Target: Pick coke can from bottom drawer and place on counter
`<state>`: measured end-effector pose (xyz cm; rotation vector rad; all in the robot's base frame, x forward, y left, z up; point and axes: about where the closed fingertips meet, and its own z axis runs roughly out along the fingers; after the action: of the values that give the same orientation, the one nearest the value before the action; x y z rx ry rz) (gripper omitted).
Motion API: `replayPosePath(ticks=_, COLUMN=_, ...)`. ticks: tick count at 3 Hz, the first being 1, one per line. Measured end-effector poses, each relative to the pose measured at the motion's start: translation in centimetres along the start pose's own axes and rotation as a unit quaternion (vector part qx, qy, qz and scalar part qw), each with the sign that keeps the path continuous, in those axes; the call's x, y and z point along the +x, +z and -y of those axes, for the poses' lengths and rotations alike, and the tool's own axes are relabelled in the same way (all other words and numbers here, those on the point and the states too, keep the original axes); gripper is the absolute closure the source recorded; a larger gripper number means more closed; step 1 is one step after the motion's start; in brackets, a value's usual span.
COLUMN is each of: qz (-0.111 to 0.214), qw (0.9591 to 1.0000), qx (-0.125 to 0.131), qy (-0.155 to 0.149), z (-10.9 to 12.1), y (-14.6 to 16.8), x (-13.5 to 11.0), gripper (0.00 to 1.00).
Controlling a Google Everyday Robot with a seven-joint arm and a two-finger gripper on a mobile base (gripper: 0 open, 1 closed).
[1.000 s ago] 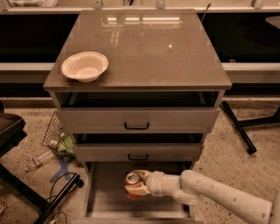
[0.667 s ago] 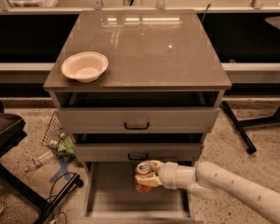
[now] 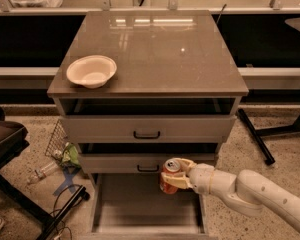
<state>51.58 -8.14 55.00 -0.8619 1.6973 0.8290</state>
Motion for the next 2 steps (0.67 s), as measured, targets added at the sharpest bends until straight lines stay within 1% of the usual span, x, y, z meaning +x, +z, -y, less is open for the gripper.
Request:
replayPosePath(ticks=1, qz=0.000, qw=1.0000, qx=0.000, qy=0.000, z=0.0, y=0.0, x=0.0, gripper=1.00)
replayPosePath(ticks=2, qz=0.005, qw=1.0000, qx=0.002, qy=-0.005, z=-0.3, y=-0.7, x=-2.8, gripper=1.00)
